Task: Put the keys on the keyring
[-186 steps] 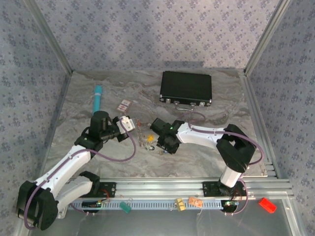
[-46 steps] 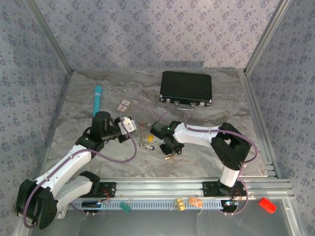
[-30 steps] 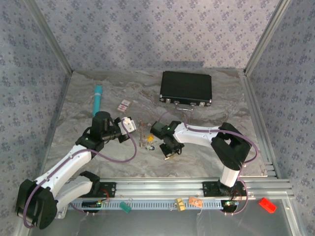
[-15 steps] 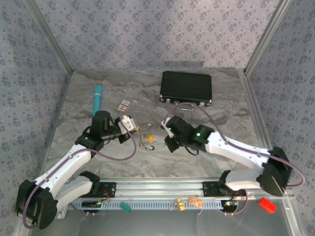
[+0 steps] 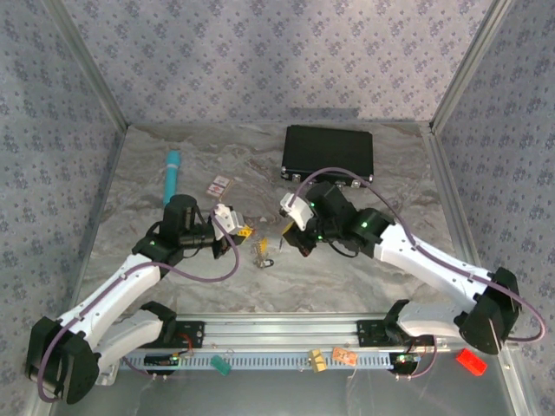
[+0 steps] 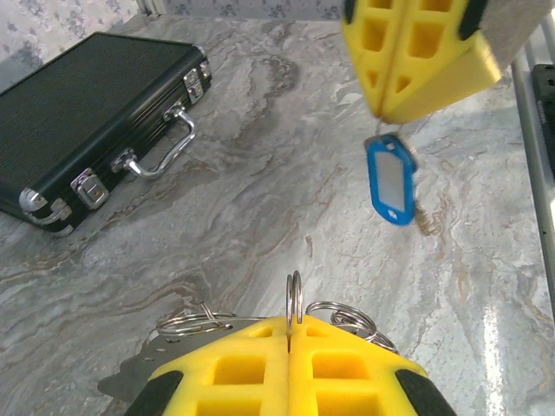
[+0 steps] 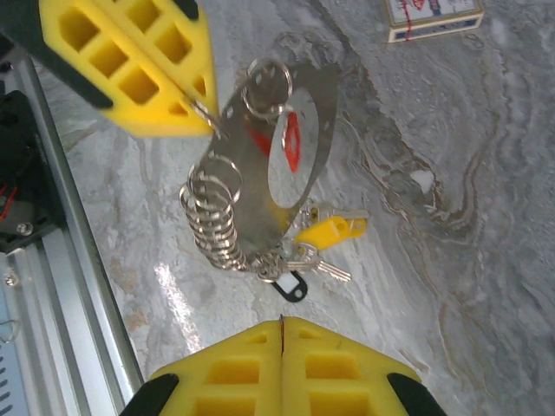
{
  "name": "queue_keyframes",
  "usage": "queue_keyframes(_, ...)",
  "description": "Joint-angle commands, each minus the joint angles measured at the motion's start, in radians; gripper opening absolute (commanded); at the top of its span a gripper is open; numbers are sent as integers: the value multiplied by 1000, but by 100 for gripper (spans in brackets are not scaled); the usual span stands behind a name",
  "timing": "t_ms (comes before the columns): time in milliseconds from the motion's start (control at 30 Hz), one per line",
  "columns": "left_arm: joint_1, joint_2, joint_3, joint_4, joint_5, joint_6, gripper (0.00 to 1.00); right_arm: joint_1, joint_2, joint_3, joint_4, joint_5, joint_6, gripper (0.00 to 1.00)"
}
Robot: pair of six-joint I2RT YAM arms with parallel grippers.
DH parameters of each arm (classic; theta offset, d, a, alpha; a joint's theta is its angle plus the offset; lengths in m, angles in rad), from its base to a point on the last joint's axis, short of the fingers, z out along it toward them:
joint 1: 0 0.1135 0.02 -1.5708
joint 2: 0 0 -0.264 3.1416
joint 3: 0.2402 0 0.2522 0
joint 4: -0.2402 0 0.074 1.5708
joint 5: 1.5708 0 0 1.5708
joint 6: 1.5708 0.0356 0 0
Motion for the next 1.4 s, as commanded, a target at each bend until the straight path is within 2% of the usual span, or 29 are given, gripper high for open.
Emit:
queue_keyframes(0, -10, -15, 24, 18, 59, 5, 0, 18, 50, 76, -22, -48, -20, 0)
queue_keyframes(200, -21, -16, 19, 17, 60, 5, 0, 62, 111, 129, 9, 20, -18, 0)
queue_keyframes(533, -33, 19, 57, -26, 67, -48, 0, 95, 137, 133, 59, 59, -29, 0)
queue_keyframes(1067, -35, 37, 64, -38, 84, -50, 0, 126, 185, 195, 64, 59, -53, 0)
queue_keyframes(1367, -35, 38, 61, -27, 94, -58, 0, 127, 200, 197, 64, 15, -51, 0)
